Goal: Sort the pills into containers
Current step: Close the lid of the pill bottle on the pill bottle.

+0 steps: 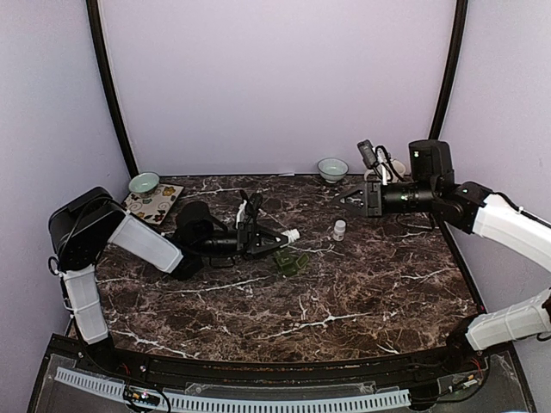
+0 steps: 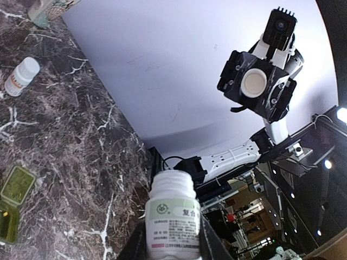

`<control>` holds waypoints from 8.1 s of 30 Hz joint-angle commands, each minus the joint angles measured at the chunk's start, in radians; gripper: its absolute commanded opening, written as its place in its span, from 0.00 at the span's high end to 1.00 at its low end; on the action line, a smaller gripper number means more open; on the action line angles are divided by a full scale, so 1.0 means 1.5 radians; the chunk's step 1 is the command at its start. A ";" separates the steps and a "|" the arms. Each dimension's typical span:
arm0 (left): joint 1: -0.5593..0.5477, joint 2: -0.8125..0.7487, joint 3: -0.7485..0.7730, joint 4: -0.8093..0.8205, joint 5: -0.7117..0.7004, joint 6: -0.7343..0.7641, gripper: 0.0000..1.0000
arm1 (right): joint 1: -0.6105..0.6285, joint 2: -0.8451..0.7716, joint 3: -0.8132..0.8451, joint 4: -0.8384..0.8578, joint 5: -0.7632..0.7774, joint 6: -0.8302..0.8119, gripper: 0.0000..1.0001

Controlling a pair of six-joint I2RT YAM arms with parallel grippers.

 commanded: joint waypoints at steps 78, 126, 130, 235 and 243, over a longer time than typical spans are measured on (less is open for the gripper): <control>0.048 0.099 0.274 0.279 0.232 -0.332 1.00 | 0.053 0.181 0.197 -0.016 -0.149 0.027 1.00; 0.037 0.141 0.346 0.331 0.220 -0.402 1.00 | 0.060 0.183 0.170 0.016 -0.166 0.043 1.00; 0.032 0.143 0.355 0.331 0.217 -0.406 1.00 | 0.064 0.186 0.169 0.027 -0.161 0.042 1.00; -0.025 0.048 0.574 -0.386 0.201 0.190 1.00 | 0.087 0.240 0.257 -0.021 -0.104 0.132 1.00; -0.036 0.001 0.599 -0.606 0.087 0.415 1.00 | 0.079 0.275 0.318 -0.096 -0.091 0.158 1.00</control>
